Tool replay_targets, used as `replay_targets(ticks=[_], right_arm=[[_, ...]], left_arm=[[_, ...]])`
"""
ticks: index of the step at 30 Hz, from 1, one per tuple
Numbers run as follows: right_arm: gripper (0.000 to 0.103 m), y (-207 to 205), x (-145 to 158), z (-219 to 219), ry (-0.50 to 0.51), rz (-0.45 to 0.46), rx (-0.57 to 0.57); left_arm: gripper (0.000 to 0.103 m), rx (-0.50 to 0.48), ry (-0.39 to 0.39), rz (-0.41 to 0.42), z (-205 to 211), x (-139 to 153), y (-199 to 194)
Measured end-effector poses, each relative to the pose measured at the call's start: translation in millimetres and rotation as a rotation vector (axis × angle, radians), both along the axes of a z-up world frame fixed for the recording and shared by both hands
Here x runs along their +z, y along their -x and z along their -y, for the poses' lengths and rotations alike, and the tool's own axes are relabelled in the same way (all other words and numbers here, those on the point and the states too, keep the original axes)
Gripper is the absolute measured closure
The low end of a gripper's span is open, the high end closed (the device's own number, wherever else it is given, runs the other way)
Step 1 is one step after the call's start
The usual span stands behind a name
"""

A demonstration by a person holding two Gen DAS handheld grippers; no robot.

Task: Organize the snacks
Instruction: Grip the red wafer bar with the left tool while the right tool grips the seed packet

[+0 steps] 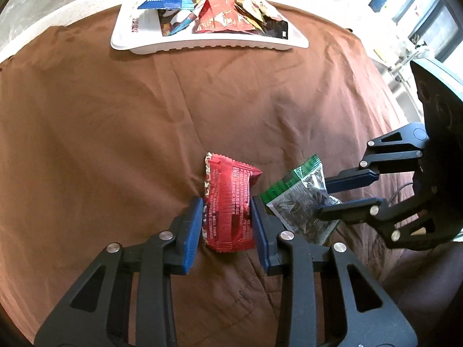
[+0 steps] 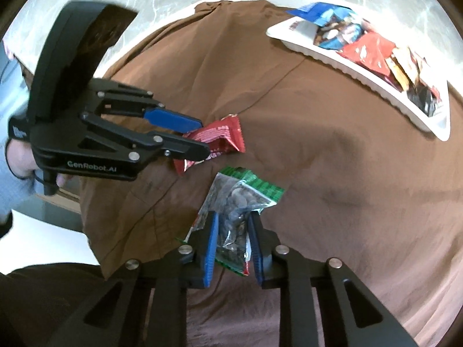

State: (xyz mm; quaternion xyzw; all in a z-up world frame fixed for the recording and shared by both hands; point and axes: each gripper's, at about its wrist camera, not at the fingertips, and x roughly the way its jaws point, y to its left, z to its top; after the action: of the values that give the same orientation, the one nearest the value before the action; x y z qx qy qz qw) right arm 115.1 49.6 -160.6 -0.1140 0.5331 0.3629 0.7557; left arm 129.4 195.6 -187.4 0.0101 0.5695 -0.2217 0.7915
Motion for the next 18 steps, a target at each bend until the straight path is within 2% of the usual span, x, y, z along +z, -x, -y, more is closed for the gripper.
replay_targets(ticks=[7,10,12,15,18], right_arm=[[0.083,-6,-6,4,-0.003,-0.025,-0.017],[0.077,-7,-7,-6,0.029,-0.002,-0.019],[0.063,-3,-10,-9,0.042,0.002,-0.015],[0.056,4,-8,-18,0.093,0.050,0.024],[0.058,11,-8,-24,0.136,0.102,0.050]], left_arm=[[0.072,-0.016,-0.019,-0.004,4,-5,1],[0.072,-0.024,-0.028,-0.003,6,-6,1],[0.072,-0.013,-0.022,-0.007,6,-6,0],[0.072,-0.004,-0.017,-0.005,6,-7,1],[0.072,-0.004,-0.018,-0.002,5,-7,2]])
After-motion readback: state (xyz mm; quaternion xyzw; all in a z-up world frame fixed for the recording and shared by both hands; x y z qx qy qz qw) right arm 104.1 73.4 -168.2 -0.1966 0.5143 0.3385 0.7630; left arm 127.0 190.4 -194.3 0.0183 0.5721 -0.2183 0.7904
